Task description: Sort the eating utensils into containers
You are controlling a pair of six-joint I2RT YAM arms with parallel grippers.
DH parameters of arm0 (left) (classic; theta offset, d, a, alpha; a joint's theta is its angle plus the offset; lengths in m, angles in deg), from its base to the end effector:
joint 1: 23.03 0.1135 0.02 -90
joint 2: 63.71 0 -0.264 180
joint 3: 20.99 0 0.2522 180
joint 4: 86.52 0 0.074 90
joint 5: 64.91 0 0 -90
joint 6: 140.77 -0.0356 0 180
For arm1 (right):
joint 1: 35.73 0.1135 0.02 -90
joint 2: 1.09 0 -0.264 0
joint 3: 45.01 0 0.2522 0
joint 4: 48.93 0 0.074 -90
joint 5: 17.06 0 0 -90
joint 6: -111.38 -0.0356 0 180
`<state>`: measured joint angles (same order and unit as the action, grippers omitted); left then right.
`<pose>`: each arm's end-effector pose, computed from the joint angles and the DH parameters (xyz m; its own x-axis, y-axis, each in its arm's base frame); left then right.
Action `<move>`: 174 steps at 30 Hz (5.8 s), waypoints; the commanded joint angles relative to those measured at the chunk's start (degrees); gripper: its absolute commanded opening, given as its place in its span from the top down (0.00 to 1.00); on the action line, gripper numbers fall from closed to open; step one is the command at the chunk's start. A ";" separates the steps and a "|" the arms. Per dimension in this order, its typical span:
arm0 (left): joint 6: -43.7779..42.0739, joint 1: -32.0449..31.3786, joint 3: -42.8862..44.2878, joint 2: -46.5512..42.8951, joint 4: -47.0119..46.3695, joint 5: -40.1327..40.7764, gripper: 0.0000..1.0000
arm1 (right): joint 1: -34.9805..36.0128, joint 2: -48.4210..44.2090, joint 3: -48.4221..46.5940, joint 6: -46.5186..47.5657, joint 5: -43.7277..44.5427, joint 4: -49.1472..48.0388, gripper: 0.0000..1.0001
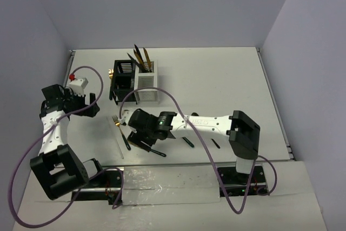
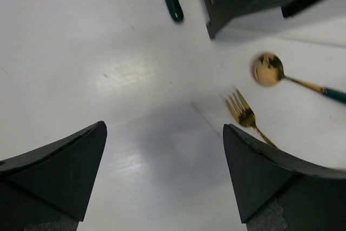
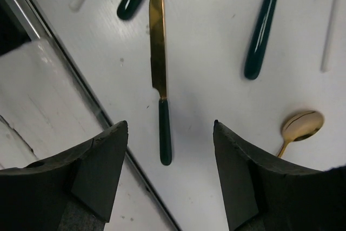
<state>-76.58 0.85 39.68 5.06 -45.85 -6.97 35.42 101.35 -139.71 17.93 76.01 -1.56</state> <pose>0.2296 0.0810 0.2457 -0.6292 0.1250 -0.7671 0.2785 0.9577 -0.0724 0.1276 0.3679 0.2475 -0.3208 -0.7537 -0.5736 -0.9175 0.3977 -0.0094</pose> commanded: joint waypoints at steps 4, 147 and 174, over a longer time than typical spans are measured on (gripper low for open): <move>-1.62 0.47 -4.46 -7.59 6.57 5.24 0.01 | 0.65 3.29 1.40 -2.89 -1.30 4.54 0.28; 22.98 -13.77 20.32 25.37 -18.12 16.59 1.00 | -31.17 -17.17 14.15 4.50 -3.95 -62.78 0.56; 31.26 -31.96 2.14 20.33 -86.72 30.92 1.00 | -31.08 -27.28 27.59 0.01 3.52 -65.42 0.56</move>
<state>-42.85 -30.28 45.56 24.19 -112.58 24.22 4.23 77.15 -112.68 18.79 78.13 -65.38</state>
